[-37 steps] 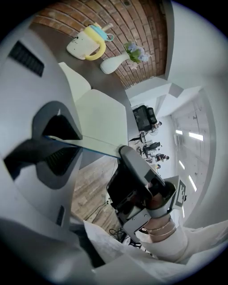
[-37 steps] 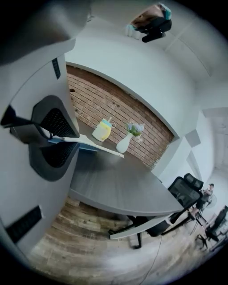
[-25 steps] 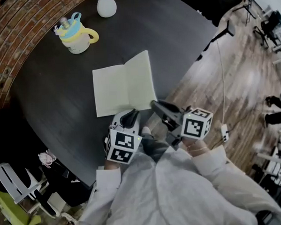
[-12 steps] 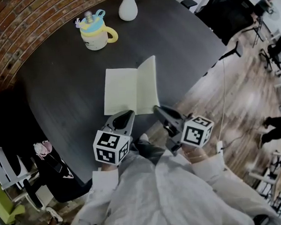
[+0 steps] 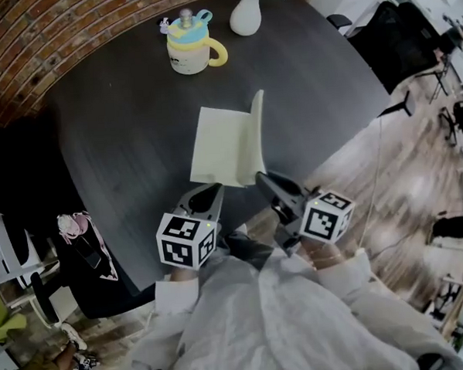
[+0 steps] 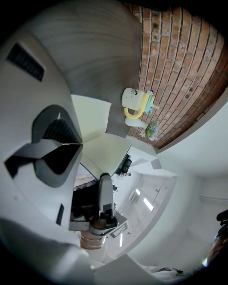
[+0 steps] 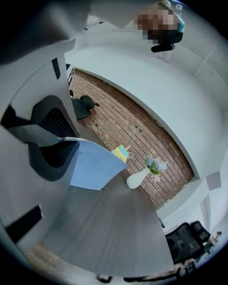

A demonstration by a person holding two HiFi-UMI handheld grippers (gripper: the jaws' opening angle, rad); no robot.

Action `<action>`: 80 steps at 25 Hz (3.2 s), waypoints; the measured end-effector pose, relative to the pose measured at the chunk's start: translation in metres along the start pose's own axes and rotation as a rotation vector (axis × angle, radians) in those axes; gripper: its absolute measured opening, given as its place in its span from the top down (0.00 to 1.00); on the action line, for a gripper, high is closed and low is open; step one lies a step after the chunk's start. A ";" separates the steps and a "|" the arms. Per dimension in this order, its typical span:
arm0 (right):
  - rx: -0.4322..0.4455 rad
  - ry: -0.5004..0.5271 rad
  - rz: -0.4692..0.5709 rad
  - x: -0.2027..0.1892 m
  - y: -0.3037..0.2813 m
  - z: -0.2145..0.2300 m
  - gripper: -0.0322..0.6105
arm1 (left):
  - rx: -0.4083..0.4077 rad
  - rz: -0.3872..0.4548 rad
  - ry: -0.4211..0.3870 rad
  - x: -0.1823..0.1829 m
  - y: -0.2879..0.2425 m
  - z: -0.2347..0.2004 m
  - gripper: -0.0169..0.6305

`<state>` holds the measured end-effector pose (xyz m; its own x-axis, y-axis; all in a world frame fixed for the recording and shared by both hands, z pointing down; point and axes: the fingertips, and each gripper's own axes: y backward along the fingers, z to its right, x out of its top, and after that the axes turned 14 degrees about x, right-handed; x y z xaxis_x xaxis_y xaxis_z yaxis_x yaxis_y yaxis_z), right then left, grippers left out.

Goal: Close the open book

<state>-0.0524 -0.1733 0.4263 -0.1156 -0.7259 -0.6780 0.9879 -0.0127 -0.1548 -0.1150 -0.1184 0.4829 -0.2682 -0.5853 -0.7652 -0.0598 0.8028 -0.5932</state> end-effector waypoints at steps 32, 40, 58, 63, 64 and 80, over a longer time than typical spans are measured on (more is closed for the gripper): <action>0.000 0.066 -0.275 -0.051 -0.112 0.009 0.90 | 0.031 -0.079 0.159 -0.022 0.017 -0.090 0.96; -0.051 0.145 -0.347 -0.065 -0.125 0.018 0.89 | 0.016 -0.097 0.165 -0.026 0.012 -0.095 0.96; -0.195 0.290 -0.487 -0.089 -0.144 0.032 0.88 | 0.024 -0.081 0.143 -0.025 0.004 -0.102 0.96; -0.235 0.306 -0.532 -0.096 -0.147 0.038 0.88 | -0.006 -0.081 0.143 -0.027 0.007 -0.100 0.96; -0.242 0.311 -0.540 -0.097 -0.148 0.039 0.88 | -0.008 -0.079 0.144 -0.027 0.007 -0.101 0.96; -0.281 0.519 -0.761 -0.106 -0.155 0.033 0.85 | -0.012 -0.066 0.133 -0.027 0.011 -0.104 0.96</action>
<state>-0.1903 -0.1171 0.5459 -0.8132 -0.1960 -0.5480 0.5763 -0.1403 -0.8051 -0.2079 -0.0817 0.5231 -0.3878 -0.6177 -0.6841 -0.0933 0.7647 -0.6376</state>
